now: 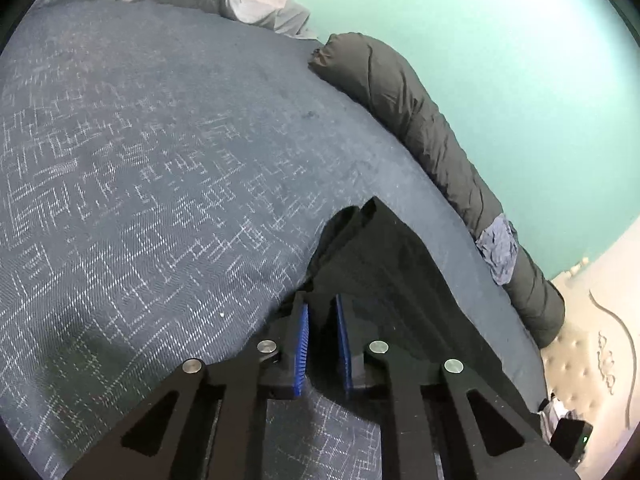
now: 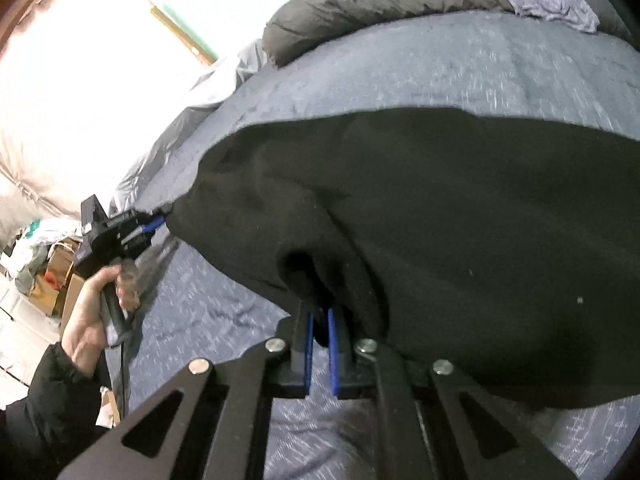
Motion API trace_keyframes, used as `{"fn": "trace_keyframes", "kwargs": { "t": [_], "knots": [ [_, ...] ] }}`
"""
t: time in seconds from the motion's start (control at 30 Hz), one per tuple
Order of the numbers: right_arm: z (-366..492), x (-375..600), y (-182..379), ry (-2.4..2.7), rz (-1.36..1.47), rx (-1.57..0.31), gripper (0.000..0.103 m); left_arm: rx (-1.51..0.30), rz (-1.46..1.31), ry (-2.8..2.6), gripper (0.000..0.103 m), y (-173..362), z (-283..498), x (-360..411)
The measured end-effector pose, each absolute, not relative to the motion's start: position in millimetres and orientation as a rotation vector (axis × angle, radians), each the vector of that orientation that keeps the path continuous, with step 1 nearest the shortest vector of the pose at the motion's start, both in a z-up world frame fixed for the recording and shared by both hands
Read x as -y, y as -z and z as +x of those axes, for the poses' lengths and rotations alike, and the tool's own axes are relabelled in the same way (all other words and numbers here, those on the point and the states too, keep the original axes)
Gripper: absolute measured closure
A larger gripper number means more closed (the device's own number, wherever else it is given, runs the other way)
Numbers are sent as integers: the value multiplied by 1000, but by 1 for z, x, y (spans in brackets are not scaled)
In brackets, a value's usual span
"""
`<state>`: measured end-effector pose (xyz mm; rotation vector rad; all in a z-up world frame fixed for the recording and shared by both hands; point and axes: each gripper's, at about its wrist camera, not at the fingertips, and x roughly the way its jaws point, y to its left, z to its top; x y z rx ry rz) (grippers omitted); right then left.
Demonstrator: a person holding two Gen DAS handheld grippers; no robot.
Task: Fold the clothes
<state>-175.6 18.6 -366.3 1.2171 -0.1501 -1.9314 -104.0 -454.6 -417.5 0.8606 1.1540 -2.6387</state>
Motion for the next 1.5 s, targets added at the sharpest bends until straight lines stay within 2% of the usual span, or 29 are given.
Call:
{"fn": "trace_keyframes", "kwargs": {
  "t": [0.2, 0.33, 0.47, 0.57, 0.67, 0.93, 1.0, 1.07, 1.13, 1.3, 1.5],
  "knots": [
    [-170, -19, 388, 1843, 1332, 146, 98, -1117, 854, 2622, 90, 416, -103, 458],
    [-177, -21, 378, 1831, 1339, 201, 98, -1129, 851, 2610, 90, 413, -100, 458],
    [-177, -18, 354, 1810, 1283, 165, 98, -1144, 850, 2590, 89, 406, -94, 454],
    [-179, -20, 350, 1807, 1276, 173, 98, -1107, 854, 2611, 83, 396, -88, 443],
    [-179, -19, 352, 1867, 1259, 137, 97, -1084, 873, 2624, 76, 395, -86, 434],
    [-158, 6, 360, 1991, 1229, -27, 94, -1039, 853, 2623, 76, 381, -70, 435],
    [-153, 4, 362, 2040, 1224, -23, 87, -1043, 856, 2630, 74, 379, -65, 434],
    [-148, 4, 366, 2071, 1235, -29, 62, -1073, 880, 2634, 71, 381, -62, 432],
    [-141, 8, 369, 2098, 1239, -73, 54, -1093, 925, 2630, 70, 386, -59, 429],
    [-131, 16, 375, 2161, 1246, -157, 54, -1081, 1079, 2653, 69, 399, -69, 411],
    [-139, 25, 370, 2224, 1230, -119, 54, -969, 1204, 2673, 68, 409, -90, 389]
  ]
}}
